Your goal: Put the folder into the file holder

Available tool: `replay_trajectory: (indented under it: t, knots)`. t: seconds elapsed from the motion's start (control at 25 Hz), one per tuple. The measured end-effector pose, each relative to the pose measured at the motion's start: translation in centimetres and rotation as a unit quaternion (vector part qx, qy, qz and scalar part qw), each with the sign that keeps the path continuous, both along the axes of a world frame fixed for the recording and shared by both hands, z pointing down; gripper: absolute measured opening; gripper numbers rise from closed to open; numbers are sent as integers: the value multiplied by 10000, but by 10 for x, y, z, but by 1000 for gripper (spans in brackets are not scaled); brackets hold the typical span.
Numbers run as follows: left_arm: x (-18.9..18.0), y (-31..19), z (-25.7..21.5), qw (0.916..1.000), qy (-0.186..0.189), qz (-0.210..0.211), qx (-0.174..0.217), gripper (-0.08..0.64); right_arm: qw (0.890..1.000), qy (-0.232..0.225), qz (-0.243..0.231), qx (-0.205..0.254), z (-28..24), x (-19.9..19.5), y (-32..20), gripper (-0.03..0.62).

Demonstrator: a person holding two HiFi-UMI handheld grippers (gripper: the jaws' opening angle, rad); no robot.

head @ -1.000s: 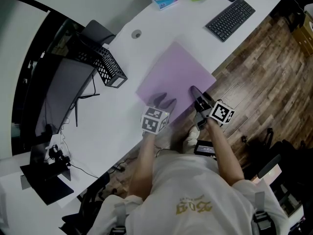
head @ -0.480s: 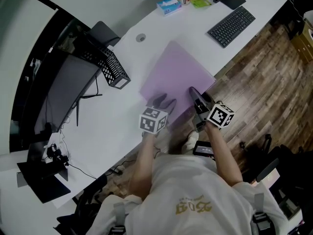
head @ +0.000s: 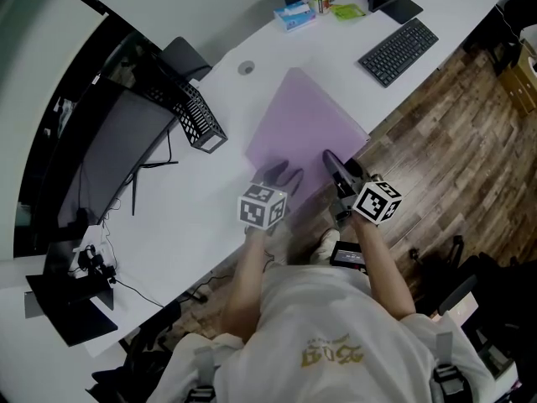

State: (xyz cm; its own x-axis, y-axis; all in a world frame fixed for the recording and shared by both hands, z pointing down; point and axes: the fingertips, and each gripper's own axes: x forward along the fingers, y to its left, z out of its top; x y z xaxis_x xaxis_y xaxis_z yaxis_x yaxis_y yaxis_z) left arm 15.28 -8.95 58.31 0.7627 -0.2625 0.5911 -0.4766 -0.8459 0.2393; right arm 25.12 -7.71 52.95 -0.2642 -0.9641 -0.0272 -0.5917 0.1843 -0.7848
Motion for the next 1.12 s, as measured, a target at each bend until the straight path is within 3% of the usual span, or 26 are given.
replay_trajectory:
  t: [0.64,1.12]
  knots:
    - [5,1,-28,9969,782,-75,-81,183,9966,634,1,521,-43,-2,9,178]
    - [10,-11,-89,9868,1586,-275,158,184,9876,1136,87,1081,-111,-3,7,178]
